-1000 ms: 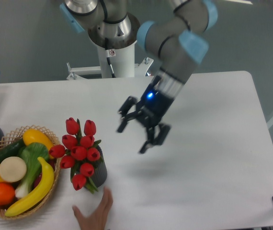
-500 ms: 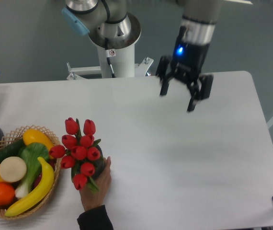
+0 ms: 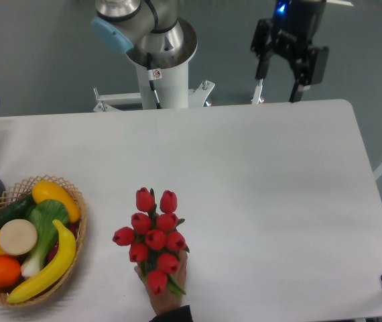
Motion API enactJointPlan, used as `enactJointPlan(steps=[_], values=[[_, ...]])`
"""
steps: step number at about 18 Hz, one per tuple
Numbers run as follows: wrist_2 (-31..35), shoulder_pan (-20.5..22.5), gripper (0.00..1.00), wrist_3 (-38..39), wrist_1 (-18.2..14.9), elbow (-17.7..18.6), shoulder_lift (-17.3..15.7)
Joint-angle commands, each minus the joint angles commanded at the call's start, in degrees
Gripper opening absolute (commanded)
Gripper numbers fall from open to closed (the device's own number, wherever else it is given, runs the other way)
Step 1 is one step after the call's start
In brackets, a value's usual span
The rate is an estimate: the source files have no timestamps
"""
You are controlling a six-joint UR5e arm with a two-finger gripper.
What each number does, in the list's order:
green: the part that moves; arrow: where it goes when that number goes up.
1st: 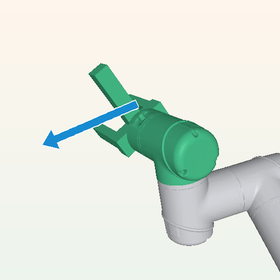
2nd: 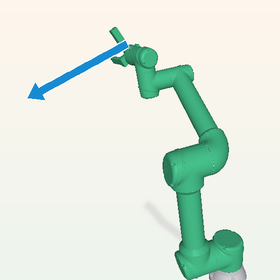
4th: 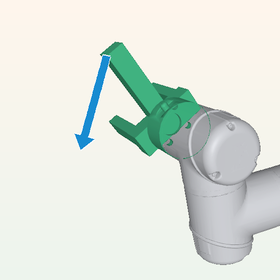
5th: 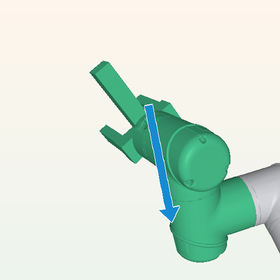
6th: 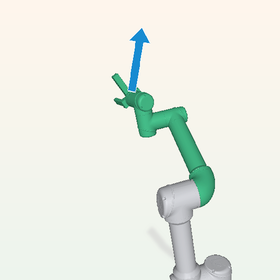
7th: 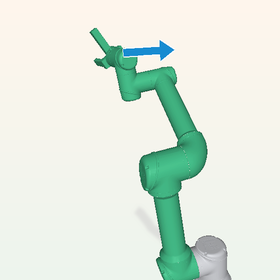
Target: Insert the flowers into the vase
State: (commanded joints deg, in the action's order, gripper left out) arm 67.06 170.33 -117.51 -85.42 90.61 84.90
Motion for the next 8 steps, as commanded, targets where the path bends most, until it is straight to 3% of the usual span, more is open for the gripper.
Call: enactJointPlan(steps=[8], values=[[0.7,1.4,1.0,0.1,-0.4,1.6,-1.4]])
